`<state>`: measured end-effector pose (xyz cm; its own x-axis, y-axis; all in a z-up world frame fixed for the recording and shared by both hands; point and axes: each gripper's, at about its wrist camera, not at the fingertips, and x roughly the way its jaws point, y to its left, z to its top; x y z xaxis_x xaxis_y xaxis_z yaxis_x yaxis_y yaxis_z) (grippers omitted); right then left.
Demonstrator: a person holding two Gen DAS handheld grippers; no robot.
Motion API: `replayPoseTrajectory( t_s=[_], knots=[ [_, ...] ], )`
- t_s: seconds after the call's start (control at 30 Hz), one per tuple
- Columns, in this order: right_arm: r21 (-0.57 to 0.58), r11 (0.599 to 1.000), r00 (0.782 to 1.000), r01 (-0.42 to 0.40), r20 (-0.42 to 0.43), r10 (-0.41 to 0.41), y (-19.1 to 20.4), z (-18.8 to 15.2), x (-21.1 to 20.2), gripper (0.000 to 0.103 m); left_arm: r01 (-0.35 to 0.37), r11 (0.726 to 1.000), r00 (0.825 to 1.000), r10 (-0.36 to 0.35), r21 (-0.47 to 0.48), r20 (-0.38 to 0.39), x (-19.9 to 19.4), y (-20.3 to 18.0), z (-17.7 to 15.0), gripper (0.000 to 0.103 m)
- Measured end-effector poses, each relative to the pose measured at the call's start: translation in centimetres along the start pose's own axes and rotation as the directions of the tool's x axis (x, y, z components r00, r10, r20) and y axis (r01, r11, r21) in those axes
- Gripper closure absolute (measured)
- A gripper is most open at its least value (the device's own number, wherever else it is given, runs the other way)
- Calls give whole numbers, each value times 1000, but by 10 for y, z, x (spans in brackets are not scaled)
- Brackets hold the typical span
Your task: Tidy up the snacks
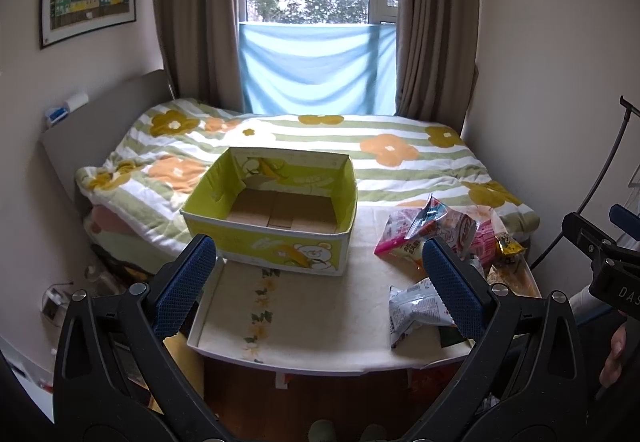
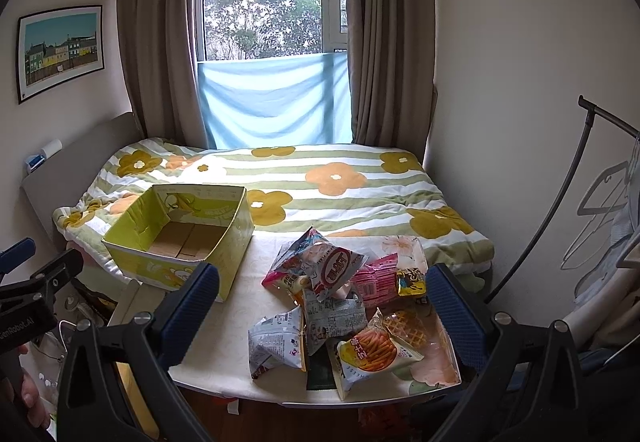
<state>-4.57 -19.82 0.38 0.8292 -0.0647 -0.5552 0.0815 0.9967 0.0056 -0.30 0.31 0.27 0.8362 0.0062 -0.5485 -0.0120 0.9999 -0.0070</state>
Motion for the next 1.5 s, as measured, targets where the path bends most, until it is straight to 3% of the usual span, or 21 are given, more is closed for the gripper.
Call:
replayPoseTrajectory(
  t_s=[1.5],
  knots=[
    [7,1000,1000,-7,-10,7,9,1,-4,0,11,1000,1000,-10,11,-9,3,1,1,1]
  ],
)
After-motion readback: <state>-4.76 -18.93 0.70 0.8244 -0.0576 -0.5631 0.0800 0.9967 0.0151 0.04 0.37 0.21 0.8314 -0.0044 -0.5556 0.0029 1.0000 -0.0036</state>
